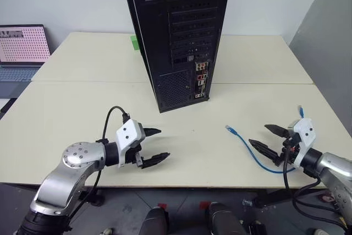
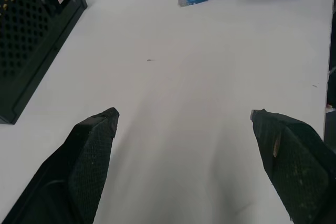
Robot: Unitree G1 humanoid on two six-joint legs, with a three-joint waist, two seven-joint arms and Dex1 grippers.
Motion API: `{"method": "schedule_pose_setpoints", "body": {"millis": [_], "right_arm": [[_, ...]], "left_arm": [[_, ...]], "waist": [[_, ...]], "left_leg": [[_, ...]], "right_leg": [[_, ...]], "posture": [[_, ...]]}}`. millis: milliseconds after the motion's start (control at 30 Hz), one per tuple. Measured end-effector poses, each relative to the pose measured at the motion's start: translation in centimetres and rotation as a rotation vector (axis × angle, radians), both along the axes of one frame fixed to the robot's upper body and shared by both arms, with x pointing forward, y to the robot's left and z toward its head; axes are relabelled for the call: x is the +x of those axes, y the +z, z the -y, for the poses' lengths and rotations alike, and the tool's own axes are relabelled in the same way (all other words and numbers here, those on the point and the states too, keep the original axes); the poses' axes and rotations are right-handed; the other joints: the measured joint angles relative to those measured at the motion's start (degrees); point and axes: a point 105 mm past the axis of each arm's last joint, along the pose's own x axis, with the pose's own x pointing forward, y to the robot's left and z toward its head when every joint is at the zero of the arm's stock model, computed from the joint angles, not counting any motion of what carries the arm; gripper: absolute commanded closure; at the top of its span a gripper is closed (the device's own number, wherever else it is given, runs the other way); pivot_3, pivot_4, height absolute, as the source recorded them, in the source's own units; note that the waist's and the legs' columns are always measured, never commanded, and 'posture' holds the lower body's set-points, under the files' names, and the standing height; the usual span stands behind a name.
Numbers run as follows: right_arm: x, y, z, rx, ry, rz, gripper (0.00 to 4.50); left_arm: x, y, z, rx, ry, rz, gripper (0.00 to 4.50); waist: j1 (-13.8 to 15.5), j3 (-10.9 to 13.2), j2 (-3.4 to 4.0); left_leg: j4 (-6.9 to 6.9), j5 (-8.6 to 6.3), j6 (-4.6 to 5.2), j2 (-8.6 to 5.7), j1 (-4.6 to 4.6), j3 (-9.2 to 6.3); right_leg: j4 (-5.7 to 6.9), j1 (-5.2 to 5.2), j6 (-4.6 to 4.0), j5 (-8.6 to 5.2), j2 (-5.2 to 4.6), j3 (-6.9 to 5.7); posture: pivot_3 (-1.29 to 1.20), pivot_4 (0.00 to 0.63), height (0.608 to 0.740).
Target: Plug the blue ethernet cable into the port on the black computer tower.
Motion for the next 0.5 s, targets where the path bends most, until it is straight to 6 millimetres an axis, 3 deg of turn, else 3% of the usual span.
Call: {"method": "schedule_pose_setpoints", "body": {"millis": [200,433,500], "right_arm": [[2.2,-1.5,-2.3,-0.048,0.017,0.009,0.0],[4.5,-3.7,-2.1,-0.114,-0.001,-0.005,0.0],[4.5,-3.8,-2.3,-0.12,0.013,0.003,0.47]], "left_arm": [[0.5,0.6,2.0,0.002,-0.092,0.021,0.19],[0.5,0.4,2.9,-0.016,-0.131,0.005,0.19],[0.4,0.4,3.0,-0.018,-0.135,0.003,0.17]], "waist": [[-0.04,0.0,-0.01],[-0.01,0.0,-0.01],[-0.01,0.0,-0.01]], "left_leg": [[0.04,0.0,0.0,0.0,0.0,0.0],[0.04,0.0,0.0,-0.01,-0.06,-0.02],[0.04,0.0,0.0,0.0,-0.04,-0.03]], "right_leg": [[0.02,0.0,0.01,0.0,0.02,0.0],[0.02,-0.01,0.06,0.04,0.02,-0.02],[0.06,-0.01,0.06,0.04,0.02,-0.03]], "posture": [[0.0,0.15,0.74],[0.0,0.15,0.74],[0.0,0.15,0.74]]}}
